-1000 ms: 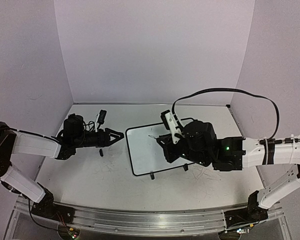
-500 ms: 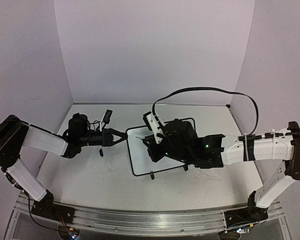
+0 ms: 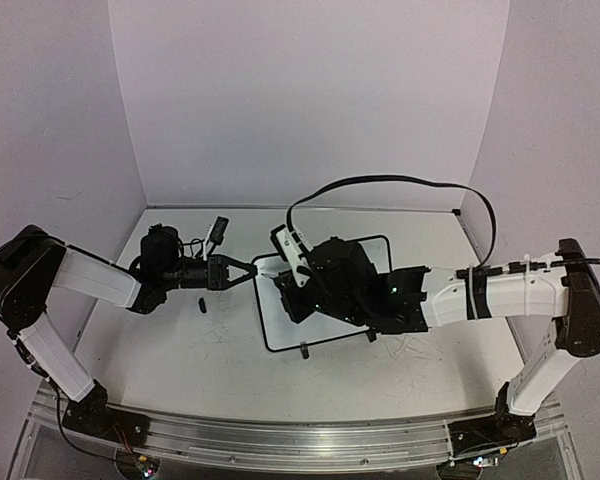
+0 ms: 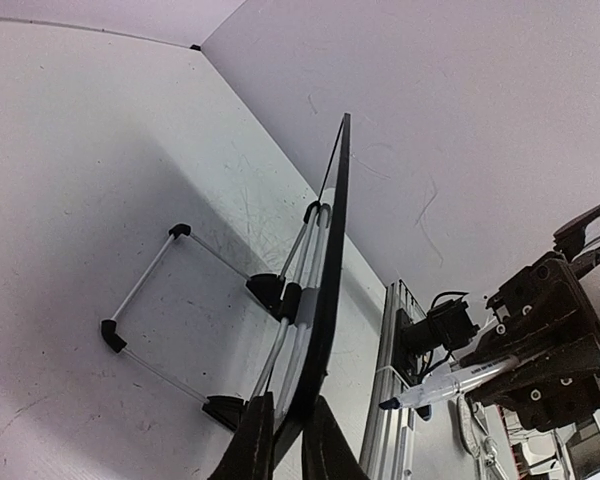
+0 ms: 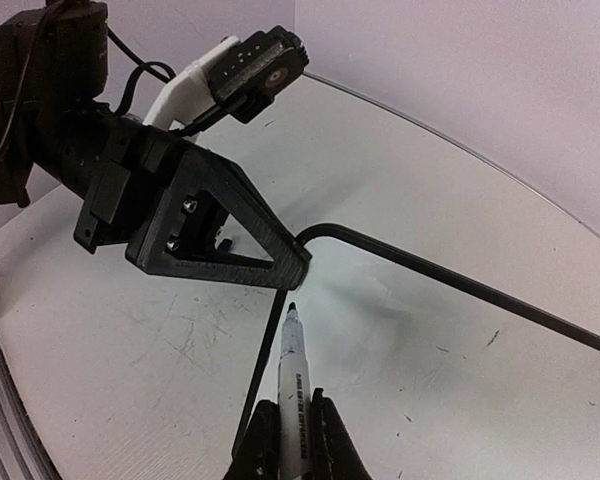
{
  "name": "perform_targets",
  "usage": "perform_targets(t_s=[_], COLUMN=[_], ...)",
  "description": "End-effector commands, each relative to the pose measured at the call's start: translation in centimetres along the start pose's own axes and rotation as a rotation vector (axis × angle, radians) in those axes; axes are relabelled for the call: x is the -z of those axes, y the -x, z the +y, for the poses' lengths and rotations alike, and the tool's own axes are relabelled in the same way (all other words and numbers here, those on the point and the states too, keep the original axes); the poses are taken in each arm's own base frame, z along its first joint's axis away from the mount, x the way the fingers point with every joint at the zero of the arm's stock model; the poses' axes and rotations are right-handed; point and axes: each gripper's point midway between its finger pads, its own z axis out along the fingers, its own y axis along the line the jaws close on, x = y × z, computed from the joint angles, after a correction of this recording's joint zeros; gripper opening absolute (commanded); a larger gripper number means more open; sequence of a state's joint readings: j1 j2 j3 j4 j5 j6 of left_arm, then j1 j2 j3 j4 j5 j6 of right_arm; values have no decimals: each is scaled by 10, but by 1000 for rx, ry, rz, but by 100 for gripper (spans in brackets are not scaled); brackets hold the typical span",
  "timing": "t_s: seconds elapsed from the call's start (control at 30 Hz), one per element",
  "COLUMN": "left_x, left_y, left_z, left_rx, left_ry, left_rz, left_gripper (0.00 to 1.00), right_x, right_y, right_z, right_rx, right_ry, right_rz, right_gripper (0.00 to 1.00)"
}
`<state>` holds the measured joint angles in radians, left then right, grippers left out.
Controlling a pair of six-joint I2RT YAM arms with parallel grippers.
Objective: Write a sentence on the whiteboard
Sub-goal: Hold the whiteboard at the center of the board, then write a sentence on the whiteboard.
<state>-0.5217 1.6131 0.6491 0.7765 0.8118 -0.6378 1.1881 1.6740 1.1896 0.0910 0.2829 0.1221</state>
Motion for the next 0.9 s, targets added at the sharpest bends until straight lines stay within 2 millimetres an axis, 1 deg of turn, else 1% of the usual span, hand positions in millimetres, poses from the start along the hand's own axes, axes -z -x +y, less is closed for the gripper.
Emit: perform_targets(t_s=[0.0, 0.07, 0.2, 0.33, 0.43, 0.7, 0.87], left_x=[-1, -1, 0, 0, 1, -1, -3], left_y=[20, 19, 16, 12, 8, 0, 0], left_z=[-16, -16, -15, -14, -13, -9, -8], left_rx=[-92, -96, -104, -121, -136, -159, -159], left_ry=[-53, -54, -52, -54, -55, -61, -62], left_rz=[-37, -35, -30, -21, -13, 11, 13], left_gripper=[6, 3, 0, 0, 0, 0, 0], right_x=[-5, -7, -10, -10, -5, -2, -3], right_y=[22, 21, 21, 21, 21, 17, 15], right_z=[-1, -1, -2, -6, -10, -8, -9], right_rx=[-2, -3, -9, -14, -23, -25, -24], right_ry=[-25, -32, -44, -72, -81, -56, -61], right_rz=[-56, -52, -53, -57, -63, -68, -68], right_gripper=[0, 0, 0, 0, 0, 0, 0])
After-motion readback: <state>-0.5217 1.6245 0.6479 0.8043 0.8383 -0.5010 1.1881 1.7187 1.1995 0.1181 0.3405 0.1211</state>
